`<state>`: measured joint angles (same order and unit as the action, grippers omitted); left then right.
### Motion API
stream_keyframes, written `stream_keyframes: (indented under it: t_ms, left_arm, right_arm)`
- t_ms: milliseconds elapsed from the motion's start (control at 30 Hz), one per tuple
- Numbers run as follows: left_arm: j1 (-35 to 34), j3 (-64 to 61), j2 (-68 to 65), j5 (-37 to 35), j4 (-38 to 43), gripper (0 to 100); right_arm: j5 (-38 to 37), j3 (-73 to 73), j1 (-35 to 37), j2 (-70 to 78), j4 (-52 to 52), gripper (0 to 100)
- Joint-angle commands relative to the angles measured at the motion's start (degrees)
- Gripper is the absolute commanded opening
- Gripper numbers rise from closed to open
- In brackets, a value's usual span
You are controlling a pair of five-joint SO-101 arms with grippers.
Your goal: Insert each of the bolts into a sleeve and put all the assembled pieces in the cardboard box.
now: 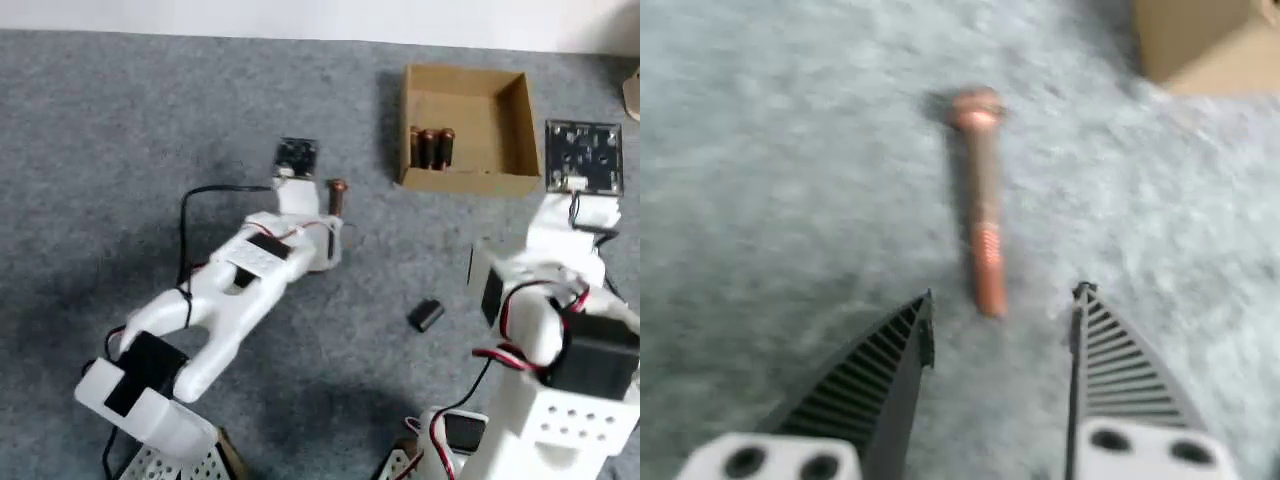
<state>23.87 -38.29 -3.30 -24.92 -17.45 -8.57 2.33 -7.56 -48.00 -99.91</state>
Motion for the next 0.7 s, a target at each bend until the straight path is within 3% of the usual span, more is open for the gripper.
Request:
stream_keyframes:
  t_ms: [0, 667]
  left_arm:
    - [1.5, 2.9, 0.4, 0.2, 1.6, 22]
    - [-2.6, 12.4, -13.6, -0.2, 1.3, 22]
  right_arm:
    - [-0.8, 0.4, -0.6, -3.0, -0.4, 12.7]
    - [-0.8, 0.4, -0.4, -19.4, -0.8, 12.7]
